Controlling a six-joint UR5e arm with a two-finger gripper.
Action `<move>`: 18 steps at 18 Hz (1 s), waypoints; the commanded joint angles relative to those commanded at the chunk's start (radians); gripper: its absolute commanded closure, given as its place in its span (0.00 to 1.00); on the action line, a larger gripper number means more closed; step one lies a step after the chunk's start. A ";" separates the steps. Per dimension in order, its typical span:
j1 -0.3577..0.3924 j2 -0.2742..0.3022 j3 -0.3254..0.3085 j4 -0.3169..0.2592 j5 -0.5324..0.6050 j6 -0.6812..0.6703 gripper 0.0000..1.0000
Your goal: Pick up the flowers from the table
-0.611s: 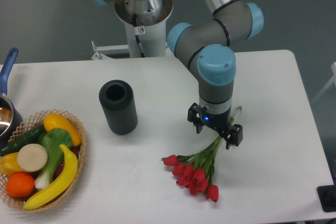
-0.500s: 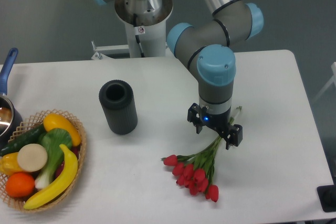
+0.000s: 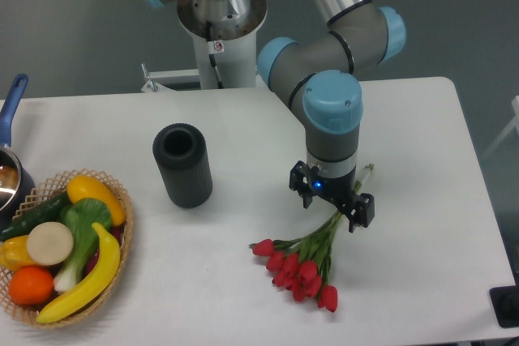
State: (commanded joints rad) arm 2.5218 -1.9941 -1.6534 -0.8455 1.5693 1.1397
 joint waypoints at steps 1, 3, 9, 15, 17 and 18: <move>-0.002 -0.002 -0.025 0.041 0.000 -0.002 0.00; -0.002 -0.008 -0.051 0.091 0.000 -0.002 0.00; -0.023 -0.081 -0.034 0.094 0.005 -0.002 0.00; -0.032 -0.104 -0.032 0.098 0.014 -0.002 0.00; -0.035 -0.115 -0.026 0.098 0.023 -0.003 0.00; -0.043 -0.120 -0.026 0.098 0.023 -0.003 0.00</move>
State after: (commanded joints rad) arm 2.4790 -2.1138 -1.6797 -0.7470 1.5923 1.1367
